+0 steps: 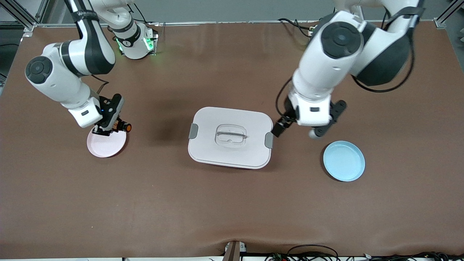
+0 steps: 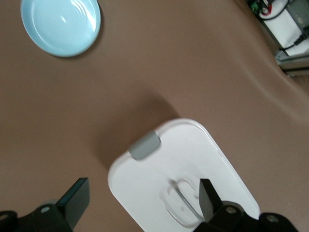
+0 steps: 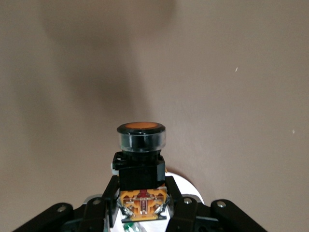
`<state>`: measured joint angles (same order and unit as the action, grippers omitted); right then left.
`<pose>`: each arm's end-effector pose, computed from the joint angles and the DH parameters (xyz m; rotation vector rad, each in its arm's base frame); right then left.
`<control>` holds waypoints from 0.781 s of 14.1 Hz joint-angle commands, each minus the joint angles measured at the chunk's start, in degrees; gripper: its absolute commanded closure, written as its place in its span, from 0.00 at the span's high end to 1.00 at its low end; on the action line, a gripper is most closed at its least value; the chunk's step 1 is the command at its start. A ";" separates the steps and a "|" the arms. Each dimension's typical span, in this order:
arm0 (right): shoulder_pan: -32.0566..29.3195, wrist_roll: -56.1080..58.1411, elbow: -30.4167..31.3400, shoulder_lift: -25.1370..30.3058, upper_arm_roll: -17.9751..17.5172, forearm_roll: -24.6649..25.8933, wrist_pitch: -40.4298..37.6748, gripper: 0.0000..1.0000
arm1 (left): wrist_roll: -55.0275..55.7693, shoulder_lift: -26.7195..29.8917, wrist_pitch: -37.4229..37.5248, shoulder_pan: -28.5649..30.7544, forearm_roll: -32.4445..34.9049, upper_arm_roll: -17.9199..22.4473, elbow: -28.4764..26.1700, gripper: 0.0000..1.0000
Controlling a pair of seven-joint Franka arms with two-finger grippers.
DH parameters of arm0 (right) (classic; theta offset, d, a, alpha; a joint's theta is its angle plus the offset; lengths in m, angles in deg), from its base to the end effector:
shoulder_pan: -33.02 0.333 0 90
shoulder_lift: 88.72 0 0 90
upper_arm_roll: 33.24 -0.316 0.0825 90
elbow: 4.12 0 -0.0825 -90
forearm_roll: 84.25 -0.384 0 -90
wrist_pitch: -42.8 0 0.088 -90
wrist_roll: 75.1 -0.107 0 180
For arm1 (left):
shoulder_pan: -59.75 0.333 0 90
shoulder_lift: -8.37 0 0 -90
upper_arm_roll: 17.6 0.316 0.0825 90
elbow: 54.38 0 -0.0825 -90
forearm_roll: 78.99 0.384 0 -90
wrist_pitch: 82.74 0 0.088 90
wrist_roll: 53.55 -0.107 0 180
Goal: Transfer orange switch to right arm and place
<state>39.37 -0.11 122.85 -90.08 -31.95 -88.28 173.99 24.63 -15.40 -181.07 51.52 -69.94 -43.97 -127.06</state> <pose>0.5334 0.0488 0.3711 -2.4371 -1.9550 -0.1119 0.5992 -0.3202 0.5453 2.8356 1.1725 0.0346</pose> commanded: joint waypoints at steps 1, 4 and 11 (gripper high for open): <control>-4.40 6.99 1.26 -3.19 -1.03 1.66 4.33 0.00 | -5.66 1.79 3.05 3.91 3.06 -0.08 -1.67 1.00; -7.04 8.94 4.77 -6.00 -0.94 2.10 12.14 0.00 | -7.50 1.62 5.70 4.71 10.70 -0.17 -1.84 1.00; -12.93 9.03 4.87 -15.76 -0.94 9.22 21.64 0.00 | -31.56 1.79 7.89 12.08 15.03 -0.17 -1.76 1.00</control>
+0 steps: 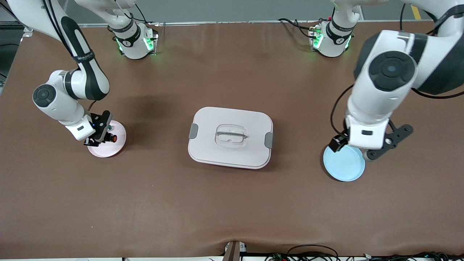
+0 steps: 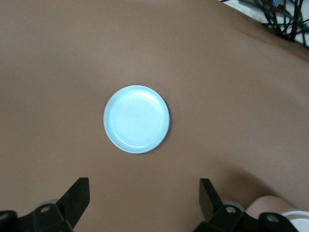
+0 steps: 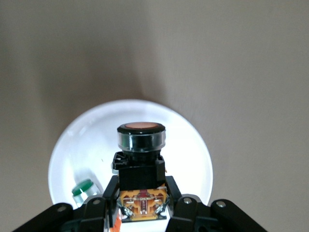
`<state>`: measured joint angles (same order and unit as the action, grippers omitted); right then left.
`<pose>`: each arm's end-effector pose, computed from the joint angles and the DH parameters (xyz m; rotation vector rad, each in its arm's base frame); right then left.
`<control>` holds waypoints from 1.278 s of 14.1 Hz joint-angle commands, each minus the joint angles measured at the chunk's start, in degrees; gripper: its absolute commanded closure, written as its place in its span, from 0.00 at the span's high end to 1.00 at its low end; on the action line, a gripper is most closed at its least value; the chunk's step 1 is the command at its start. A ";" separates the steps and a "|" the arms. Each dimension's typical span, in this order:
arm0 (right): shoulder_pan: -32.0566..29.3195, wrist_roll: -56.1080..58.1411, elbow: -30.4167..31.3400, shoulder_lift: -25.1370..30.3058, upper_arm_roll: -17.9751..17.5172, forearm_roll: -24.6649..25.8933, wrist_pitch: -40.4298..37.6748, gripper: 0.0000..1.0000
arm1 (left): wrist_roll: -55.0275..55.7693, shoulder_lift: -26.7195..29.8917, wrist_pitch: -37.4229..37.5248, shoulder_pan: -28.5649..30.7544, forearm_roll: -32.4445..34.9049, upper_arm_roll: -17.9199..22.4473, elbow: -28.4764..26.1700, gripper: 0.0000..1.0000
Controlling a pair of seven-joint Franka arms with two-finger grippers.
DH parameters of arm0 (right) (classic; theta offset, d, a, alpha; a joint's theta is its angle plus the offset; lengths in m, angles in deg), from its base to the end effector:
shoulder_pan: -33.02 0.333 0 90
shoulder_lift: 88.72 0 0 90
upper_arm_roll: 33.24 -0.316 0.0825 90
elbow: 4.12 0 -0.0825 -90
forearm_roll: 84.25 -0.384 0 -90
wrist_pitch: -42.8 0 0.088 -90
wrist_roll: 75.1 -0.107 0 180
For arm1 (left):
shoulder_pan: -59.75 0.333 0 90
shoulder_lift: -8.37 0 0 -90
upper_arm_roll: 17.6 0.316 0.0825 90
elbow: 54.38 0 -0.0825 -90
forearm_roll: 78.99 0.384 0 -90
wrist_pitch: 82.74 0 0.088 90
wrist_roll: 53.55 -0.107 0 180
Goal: Transfer orange switch to right arm and place
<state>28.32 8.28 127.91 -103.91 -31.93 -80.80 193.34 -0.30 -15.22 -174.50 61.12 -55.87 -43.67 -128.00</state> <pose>0.5309 -0.0546 0.2364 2.3486 1.9840 0.0231 0.6424 -0.1862 0.5315 -2.8348 -0.7284 -0.1424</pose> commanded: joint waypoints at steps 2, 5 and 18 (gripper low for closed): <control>-2.68 0.64 -0.28 -3.78 -0.96 2.35 4.40 0.00 | -11.65 2.48 1.40 5.30 0.35 -0.64 -0.73 1.00; -3.12 0.64 -0.37 -5.46 -0.96 2.35 6.17 0.00 | -18.34 3.71 2.98 7.50 -0.61 -0.82 -0.73 1.00; -3.29 1.62 -1.24 -7.40 -1.05 2.18 5.82 0.02 | -45.32 19.79 3.78 1.36 -18.18 19.56 -10.83 1.00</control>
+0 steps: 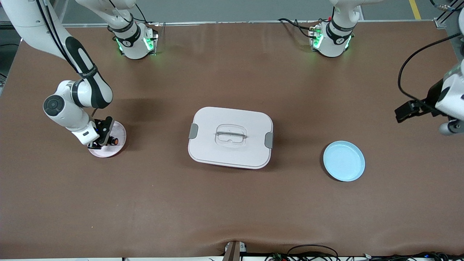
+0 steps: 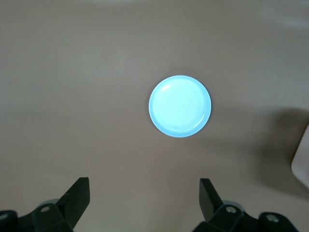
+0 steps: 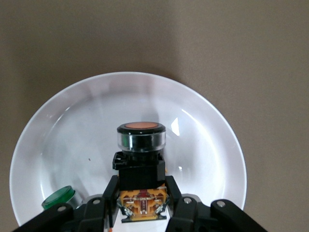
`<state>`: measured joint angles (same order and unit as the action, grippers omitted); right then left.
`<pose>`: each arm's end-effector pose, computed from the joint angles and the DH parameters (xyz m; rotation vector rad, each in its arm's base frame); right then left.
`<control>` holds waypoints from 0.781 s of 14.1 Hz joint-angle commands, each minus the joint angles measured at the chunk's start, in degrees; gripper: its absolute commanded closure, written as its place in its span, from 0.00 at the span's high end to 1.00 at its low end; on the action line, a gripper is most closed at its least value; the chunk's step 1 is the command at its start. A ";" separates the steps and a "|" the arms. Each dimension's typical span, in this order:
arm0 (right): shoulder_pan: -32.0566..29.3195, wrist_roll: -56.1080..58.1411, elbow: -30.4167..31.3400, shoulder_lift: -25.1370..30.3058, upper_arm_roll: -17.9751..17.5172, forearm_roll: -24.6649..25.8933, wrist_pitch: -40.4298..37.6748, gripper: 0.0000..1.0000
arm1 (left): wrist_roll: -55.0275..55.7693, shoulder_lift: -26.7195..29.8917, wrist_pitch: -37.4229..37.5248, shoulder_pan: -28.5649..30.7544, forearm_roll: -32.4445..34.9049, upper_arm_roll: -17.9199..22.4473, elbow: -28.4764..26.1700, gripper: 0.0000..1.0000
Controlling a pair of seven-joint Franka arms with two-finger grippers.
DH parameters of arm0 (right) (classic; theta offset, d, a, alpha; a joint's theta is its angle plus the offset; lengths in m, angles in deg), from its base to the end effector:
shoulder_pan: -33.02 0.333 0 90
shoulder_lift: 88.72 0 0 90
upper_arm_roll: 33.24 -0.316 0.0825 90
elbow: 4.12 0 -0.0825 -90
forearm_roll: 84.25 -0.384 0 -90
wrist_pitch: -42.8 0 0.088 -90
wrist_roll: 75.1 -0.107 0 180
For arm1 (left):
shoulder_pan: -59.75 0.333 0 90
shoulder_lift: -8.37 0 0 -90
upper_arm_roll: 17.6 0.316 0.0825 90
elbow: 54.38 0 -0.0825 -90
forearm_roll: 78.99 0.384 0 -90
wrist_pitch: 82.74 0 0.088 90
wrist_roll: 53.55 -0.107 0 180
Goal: Transfer orange switch to right arm and place
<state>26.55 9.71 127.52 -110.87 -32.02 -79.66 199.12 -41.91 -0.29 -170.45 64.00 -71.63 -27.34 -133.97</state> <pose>0.5273 -0.0685 0.1835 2.3361 2.0088 0.0003 0.5962 -0.0346 0.6211 -3.0338 -0.1728 -0.0121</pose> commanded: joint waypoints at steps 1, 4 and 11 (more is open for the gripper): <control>-1.53 0.09 -1.04 -0.44 -0.96 0.85 -0.22 0.99 | -4.94 6.62 -0.35 -1.79 -3.91 4.02 -6.61 1.00; -1.79 0.18 -2.18 -0.26 -1.05 0.77 -0.75 1.00 | -6.80 10.58 -0.71 -2.49 -4.89 5.26 -10.48 1.00; -1.17 -9.46 -7.89 4.82 -1.40 -1.42 -21.90 1.00 | -6.89 13.14 -0.88 -3.19 -4.89 4.82 -12.34 1.00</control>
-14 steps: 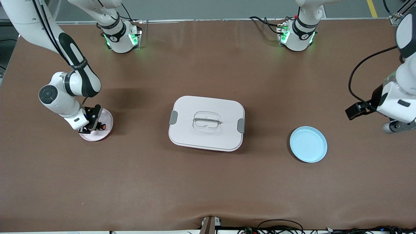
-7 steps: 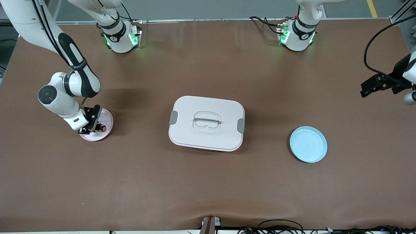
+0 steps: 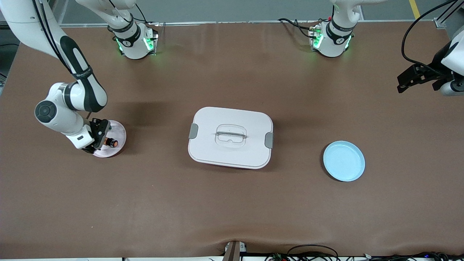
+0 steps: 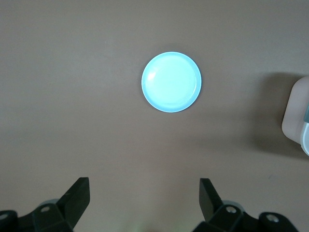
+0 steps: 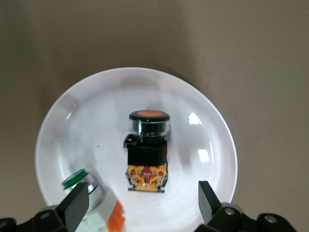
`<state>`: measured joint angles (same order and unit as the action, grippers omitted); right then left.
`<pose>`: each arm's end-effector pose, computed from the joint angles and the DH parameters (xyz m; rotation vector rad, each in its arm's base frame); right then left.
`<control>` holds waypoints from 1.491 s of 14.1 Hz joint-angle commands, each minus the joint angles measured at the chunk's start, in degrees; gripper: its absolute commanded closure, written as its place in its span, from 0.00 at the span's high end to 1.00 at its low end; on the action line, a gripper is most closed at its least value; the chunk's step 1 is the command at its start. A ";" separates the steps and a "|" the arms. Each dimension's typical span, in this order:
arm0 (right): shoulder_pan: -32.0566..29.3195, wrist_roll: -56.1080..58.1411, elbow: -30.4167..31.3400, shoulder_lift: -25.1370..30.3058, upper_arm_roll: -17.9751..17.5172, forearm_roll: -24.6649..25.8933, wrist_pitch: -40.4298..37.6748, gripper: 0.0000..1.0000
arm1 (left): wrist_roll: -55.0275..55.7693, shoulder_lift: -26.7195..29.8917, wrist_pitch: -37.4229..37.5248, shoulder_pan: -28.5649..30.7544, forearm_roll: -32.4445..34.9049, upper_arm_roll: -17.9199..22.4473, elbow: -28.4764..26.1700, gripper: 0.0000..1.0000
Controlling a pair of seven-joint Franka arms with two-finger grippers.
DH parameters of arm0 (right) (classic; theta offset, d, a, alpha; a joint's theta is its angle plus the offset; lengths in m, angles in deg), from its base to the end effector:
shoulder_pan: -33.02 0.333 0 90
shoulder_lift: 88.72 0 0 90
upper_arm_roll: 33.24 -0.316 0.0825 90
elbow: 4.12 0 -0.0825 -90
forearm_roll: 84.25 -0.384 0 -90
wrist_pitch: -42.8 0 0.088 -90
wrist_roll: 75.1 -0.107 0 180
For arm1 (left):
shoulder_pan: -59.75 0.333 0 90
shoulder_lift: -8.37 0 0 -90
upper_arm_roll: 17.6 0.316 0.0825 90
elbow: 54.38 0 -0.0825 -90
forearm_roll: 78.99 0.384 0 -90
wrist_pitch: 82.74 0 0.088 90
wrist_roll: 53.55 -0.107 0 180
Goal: Transfer orange switch to right arm and place
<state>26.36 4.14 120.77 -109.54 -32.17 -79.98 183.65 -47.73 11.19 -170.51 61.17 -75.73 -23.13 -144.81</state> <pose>0.5475 -0.0744 0.2142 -2.4728 -1.8971 0.1511 0.5344 -0.0335 0.6444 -3.0800 -0.0497 -0.0122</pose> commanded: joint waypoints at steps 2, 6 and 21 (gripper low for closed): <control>-0.81 -8.20 -2.55 6.04 -1.33 -2.68 -13.11 1.00 | -1.08 1.75 -0.82 -0.37 -0.80 0.52 -1.59 1.00; -1.34 -19.88 -2.55 14.03 -0.98 -5.68 -21.03 1.00 | -0.99 2.36 -0.82 -0.02 -0.89 0.52 -1.68 1.00; 4.19 -67.88 -19.41 20.38 -1.33 -4.09 -58.40 1.00 | -0.90 2.10 -1.09 -0.20 -0.62 0.44 -2.47 1.00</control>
<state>29.26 -58.54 104.82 -88.13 -33.56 -84.95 127.96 -47.73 11.89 -170.81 61.21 -75.73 -23.11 -145.97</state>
